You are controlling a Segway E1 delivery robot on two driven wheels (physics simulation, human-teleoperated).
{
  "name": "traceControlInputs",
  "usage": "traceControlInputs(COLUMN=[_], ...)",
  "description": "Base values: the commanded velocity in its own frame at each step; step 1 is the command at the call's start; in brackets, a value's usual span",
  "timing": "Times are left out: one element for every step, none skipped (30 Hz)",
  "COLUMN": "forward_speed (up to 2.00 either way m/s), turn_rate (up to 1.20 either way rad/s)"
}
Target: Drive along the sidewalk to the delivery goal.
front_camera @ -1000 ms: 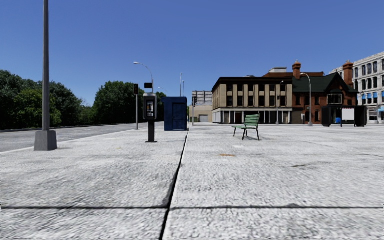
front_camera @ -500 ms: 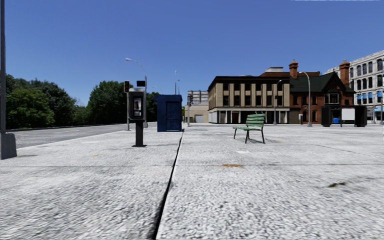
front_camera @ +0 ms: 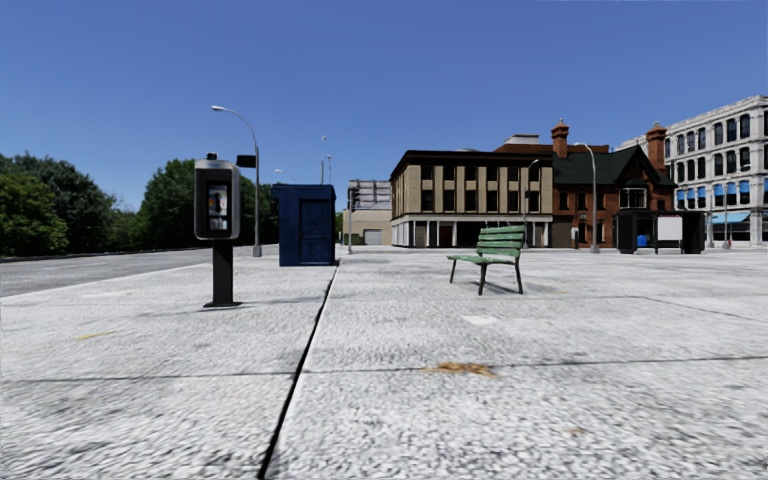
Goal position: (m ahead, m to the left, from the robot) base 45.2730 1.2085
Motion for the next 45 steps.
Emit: traceControlInputs(forward_speed=[2.0,2.0,2.0,2.0,2.0,2.0,2.0,2.0,2.0,2.0,2.0,2.0,2.0,2.0,2.0,2.0,2.0,2.0,2.0,2.0,2.0,2.0,2.0,2.0,2.0,2.0,2.0,2.0,2.0,2.0,2.0,2.0,2.0,2.0,2.0,2.0,2.0,2.0,2.0,2.0,2.0,2.0,2.0,2.0,2.0], turn_rate=[0.0,0.0,0.0,0.0,0.0,0.0,0.0,0.0,0.0,0.0,0.0,0.0,0.0,0.0,0.0,0.0,0.0,0.0,0.0,0.0,0.0,0.0,0.0,0.0,0.0,0.0,0.0,0.0,0.0,0.0,0.0,0.0,0.0,0.0,0.0,0.0,0.0,0.0,0.0,0.0,0.0,0.0,0.0,0.0,0.0])
